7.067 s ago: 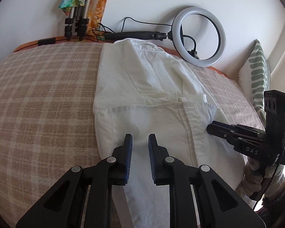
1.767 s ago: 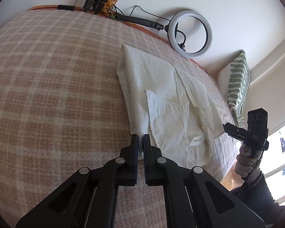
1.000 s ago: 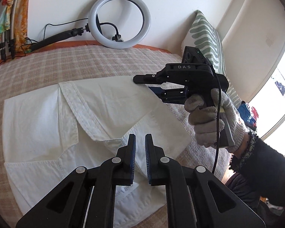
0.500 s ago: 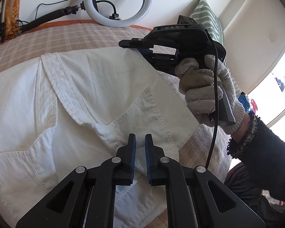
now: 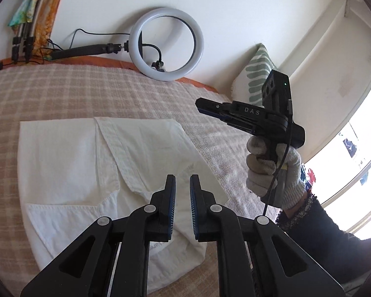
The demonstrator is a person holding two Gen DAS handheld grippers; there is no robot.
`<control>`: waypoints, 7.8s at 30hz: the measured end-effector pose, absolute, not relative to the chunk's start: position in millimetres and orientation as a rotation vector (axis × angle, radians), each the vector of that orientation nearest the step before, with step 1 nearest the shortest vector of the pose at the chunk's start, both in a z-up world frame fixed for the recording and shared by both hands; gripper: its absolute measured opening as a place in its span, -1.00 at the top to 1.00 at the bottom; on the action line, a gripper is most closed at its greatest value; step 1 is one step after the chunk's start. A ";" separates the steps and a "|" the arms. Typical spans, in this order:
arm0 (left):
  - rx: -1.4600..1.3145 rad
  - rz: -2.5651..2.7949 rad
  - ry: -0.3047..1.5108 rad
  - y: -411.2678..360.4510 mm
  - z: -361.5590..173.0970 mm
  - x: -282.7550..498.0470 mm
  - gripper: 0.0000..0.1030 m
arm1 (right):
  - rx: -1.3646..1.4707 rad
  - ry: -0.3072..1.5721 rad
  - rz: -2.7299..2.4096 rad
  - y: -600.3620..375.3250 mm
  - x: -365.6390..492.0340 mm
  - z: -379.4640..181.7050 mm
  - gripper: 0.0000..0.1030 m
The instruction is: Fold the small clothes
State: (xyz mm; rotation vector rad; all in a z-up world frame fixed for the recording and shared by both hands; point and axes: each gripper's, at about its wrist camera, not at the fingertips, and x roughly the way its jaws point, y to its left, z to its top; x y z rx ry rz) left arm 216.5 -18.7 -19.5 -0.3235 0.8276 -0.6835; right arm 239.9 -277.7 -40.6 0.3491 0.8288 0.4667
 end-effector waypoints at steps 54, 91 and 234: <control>-0.842 -0.427 1.007 87.7 -116.0 263.5 0.29 | 0.659 1.117 0.640 -269.3 201.4 -125.1 0.35; -0.287 -0.538 0.724 -30.2 -1.8 233.3 0.79 | 0.031 0.792 0.449 -243.4 146.0 3.6 0.78; 0.069 -0.472 0.595 -102.0 21.4 178.1 -0.96 | -0.019 0.536 -0.173 -287.7 89.7 26.5 -0.99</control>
